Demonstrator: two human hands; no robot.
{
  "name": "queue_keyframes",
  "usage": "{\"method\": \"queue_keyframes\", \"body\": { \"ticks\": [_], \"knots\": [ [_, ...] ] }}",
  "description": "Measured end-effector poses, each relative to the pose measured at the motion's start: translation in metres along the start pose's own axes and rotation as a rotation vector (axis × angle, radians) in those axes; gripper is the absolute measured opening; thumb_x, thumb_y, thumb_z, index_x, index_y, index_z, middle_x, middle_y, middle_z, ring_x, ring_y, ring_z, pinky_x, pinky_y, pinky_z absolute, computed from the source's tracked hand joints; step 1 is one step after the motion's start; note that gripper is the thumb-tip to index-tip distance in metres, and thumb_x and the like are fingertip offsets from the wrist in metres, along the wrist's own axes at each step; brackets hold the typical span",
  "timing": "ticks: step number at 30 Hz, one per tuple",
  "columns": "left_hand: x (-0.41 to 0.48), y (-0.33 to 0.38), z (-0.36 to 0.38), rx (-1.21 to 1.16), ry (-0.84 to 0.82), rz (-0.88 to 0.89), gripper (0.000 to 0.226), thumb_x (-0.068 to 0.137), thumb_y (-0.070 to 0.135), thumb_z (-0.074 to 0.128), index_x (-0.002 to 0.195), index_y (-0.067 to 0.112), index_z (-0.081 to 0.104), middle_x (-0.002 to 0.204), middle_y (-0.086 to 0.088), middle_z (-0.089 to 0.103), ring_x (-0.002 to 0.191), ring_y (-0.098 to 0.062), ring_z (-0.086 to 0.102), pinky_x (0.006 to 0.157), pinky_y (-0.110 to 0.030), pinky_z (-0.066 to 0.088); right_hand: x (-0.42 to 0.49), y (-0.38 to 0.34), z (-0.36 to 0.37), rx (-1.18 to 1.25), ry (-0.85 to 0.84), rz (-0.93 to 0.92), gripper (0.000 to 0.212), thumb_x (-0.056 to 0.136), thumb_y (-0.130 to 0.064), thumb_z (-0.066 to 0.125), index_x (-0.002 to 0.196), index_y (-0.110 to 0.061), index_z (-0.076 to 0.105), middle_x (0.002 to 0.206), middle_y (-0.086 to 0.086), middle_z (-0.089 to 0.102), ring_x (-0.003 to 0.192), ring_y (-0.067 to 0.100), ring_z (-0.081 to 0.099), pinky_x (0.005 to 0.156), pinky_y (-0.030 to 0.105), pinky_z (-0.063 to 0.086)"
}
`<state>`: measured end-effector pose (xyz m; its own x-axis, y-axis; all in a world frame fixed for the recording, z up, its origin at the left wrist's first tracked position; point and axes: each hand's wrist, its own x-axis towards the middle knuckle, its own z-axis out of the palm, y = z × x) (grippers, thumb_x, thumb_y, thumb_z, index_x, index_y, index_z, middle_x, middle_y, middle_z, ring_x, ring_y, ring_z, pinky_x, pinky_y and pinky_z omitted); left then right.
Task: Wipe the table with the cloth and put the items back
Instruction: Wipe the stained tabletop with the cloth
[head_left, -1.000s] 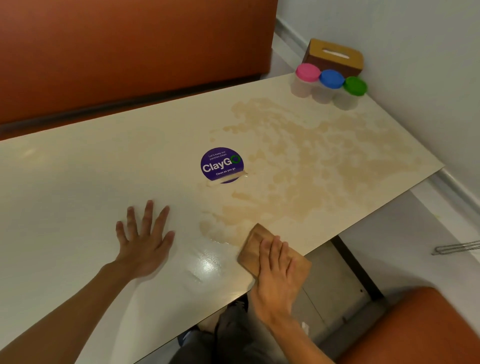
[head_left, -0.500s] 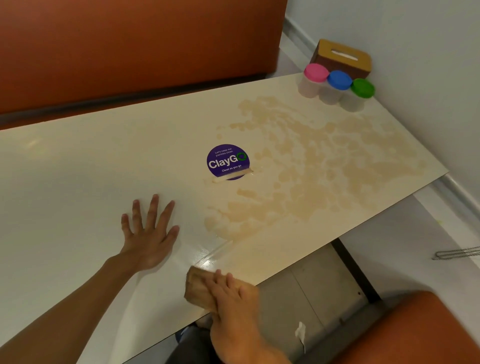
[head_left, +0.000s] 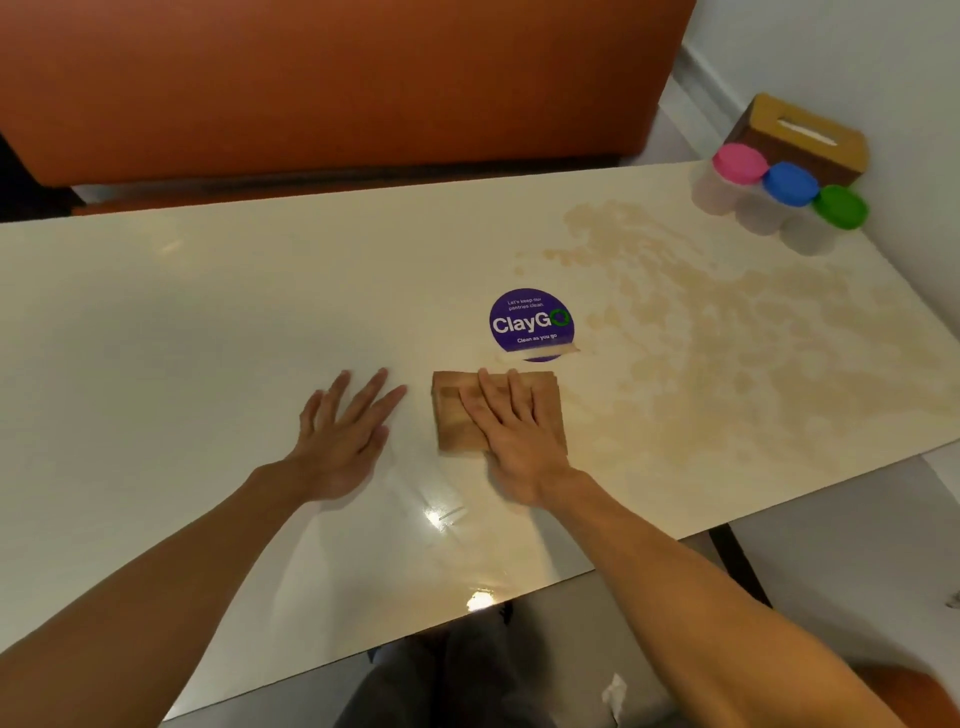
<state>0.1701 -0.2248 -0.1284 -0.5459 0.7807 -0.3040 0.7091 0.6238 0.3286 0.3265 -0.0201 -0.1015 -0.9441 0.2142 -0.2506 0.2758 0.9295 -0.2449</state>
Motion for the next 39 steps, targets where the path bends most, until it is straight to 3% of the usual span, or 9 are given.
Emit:
{"method": "queue_keyframes", "body": {
  "ticks": [3, 9, 16, 21, 24, 27, 30, 34, 39],
  "knots": [
    [0.001, -0.003, 0.001, -0.011, 0.008, 0.0, 0.053, 0.102, 0.041, 0.015, 0.142, 0.059, -0.015, 0.147, 0.031, -0.034, 0.144, -0.015, -0.029, 0.111, -0.036, -0.022, -0.021, 0.0, 0.021, -0.022, 0.068, -0.08, 0.091, 0.084, -0.005, 0.048, 0.152, -0.027, -0.008, 0.16, 0.0, -0.017, 0.145, 0.033, -0.025, 0.116, 0.045, -0.021],
    [0.0, -0.006, 0.005, -0.018, -0.004, -0.023, 0.053, 0.102, 0.043, 0.013, 0.137, 0.063, -0.022, 0.146, 0.03, -0.037, 0.143, -0.015, -0.032, 0.112, -0.039, -0.021, -0.079, -0.022, 0.039, 0.06, -0.004, -0.211, 0.09, 0.085, -0.008, 0.045, 0.15, -0.035, -0.012, 0.161, -0.007, -0.014, 0.147, 0.025, -0.021, 0.117, 0.043, -0.018],
    [0.005, -0.008, 0.005, -0.031, 0.019, -0.02, 0.053, 0.1, 0.045, 0.012, 0.134, 0.066, -0.023, 0.147, 0.034, -0.035, 0.142, -0.012, -0.032, 0.112, -0.039, -0.021, -0.144, -0.034, 0.044, 0.252, -0.155, -0.269, 0.082, 0.085, -0.004, 0.046, 0.151, -0.041, 0.014, 0.16, -0.021, -0.002, 0.148, 0.01, -0.017, 0.118, 0.037, -0.017],
    [0.005, -0.003, 0.005, -0.066, 0.013, 0.001, 0.054, 0.101, 0.041, 0.016, 0.14, 0.063, -0.014, 0.146, 0.036, -0.033, 0.145, -0.015, -0.026, 0.114, -0.042, -0.018, -0.136, -0.022, -0.014, 0.596, -0.231, -0.201, 0.075, 0.081, 0.01, 0.039, 0.143, -0.032, 0.039, 0.146, -0.017, 0.044, 0.137, 0.002, 0.033, 0.117, 0.026, 0.022],
    [0.003, 0.0, 0.002, -0.132, 0.038, 0.001, 0.058, 0.102, 0.026, 0.024, 0.152, 0.044, 0.001, 0.158, 0.023, -0.016, 0.148, -0.016, -0.019, 0.117, -0.041, -0.014, -0.098, -0.016, -0.051, 0.632, -0.067, -0.124, 0.061, 0.094, 0.001, 0.041, 0.147, -0.029, 0.035, 0.148, -0.011, 0.044, 0.134, 0.008, 0.043, 0.112, 0.027, 0.034],
    [-0.008, 0.002, -0.008, -0.46, 0.13, -0.036, 0.058, 0.102, 0.005, 0.029, 0.155, 0.017, 0.008, 0.163, 0.003, 0.005, 0.151, -0.016, 0.0, 0.121, -0.036, -0.008, -0.053, -0.028, -0.056, 0.548, 0.086, -0.129, 0.064, 0.094, 0.006, 0.041, 0.151, -0.02, 0.027, 0.156, 0.002, 0.031, 0.141, 0.02, 0.033, 0.118, 0.035, 0.025],
    [-0.024, 0.0, -0.022, -0.883, 0.213, -0.175, 0.053, 0.102, 0.0, 0.034, 0.152, 0.011, 0.022, 0.16, -0.001, 0.023, 0.146, -0.012, 0.021, 0.121, -0.029, 0.011, -0.031, -0.049, -0.024, 0.216, 0.014, -0.14, 0.078, 0.086, 0.007, 0.045, 0.153, -0.023, 0.018, 0.162, 0.007, 0.009, 0.148, 0.034, 0.008, 0.121, 0.048, 0.008],
    [-0.039, -0.011, -0.023, -0.848, 0.175, -0.242, 0.049, 0.104, 0.011, 0.035, 0.151, 0.016, 0.029, 0.157, 0.004, 0.03, 0.143, -0.009, 0.027, 0.115, -0.022, 0.015, -0.046, -0.07, 0.023, -0.001, -0.061, -0.167, 0.085, 0.087, -0.002, 0.044, 0.154, -0.029, 0.0, 0.16, 0.001, -0.02, 0.143, 0.035, -0.027, 0.116, 0.049, -0.019],
    [-0.047, -0.007, -0.017, -0.815, 0.172, -0.228, 0.049, 0.104, 0.011, 0.036, 0.152, 0.014, 0.028, 0.158, 0.003, 0.026, 0.144, -0.008, 0.024, 0.117, -0.021, 0.012, -0.079, -0.043, 0.026, -0.038, -0.148, -0.364, 0.084, 0.087, -0.001, 0.042, 0.153, -0.037, 0.004, 0.16, -0.007, -0.017, 0.143, 0.024, -0.03, 0.115, 0.044, -0.023]
  ]
}}
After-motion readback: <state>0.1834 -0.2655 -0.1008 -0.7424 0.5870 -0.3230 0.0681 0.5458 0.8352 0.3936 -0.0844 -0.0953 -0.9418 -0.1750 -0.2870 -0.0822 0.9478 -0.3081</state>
